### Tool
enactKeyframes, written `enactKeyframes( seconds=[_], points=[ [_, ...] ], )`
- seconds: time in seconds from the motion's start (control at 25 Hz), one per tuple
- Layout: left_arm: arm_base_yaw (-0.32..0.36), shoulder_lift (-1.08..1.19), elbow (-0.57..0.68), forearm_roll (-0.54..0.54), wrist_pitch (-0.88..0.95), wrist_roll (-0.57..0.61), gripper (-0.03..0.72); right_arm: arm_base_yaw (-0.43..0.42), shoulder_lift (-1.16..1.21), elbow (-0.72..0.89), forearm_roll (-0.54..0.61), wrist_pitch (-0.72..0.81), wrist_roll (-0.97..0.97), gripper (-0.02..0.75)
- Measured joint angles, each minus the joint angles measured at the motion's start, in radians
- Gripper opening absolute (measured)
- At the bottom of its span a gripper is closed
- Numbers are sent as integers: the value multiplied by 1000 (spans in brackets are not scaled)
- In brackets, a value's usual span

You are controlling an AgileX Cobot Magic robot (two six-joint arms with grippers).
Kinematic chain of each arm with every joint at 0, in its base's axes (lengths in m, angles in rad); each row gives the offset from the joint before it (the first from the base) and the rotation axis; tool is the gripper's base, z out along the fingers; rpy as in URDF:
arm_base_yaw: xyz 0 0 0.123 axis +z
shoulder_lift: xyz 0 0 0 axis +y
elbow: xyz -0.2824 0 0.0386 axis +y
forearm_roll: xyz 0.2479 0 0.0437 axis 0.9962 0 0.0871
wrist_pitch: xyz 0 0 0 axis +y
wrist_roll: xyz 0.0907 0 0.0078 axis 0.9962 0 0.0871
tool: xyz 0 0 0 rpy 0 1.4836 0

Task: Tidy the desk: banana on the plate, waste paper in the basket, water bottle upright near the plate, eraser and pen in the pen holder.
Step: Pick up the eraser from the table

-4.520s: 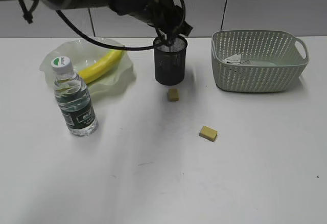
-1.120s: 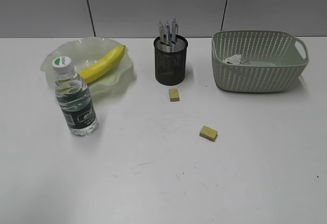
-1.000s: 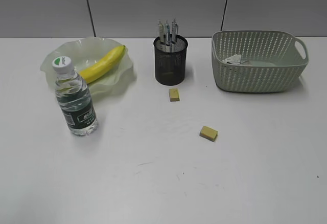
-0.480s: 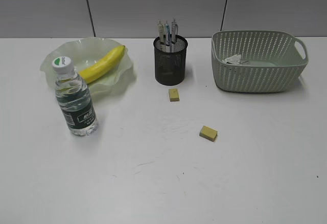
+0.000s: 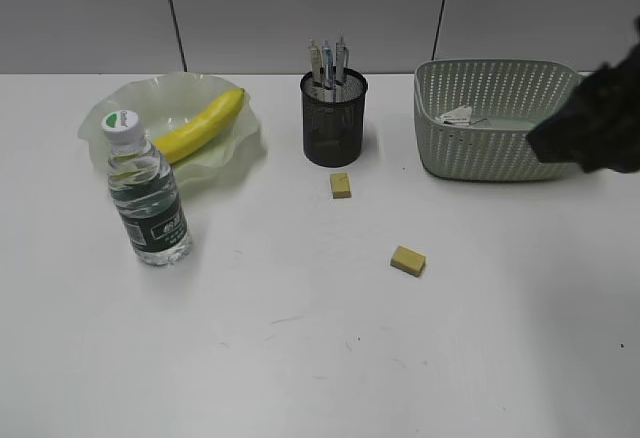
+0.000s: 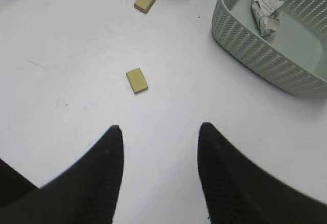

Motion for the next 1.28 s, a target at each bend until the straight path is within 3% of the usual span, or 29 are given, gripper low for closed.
enactKeyframes(
  seconds=[0.28,0.48,0.72,1.28],
  points=[
    [0,-7,0,0,-2,0,354,0,458,-243,11,59,-35,385],
    [0,-56,0,0,-2,0,354,0,658,-318,40,67,-83,402],
    [0,-56,0,0,-3,0,354,22,797,-346,51,65,-104,491],
    [0,-56,0,0,-3,0,354,47,1033,-452,9,31,-104,491]
  ],
)
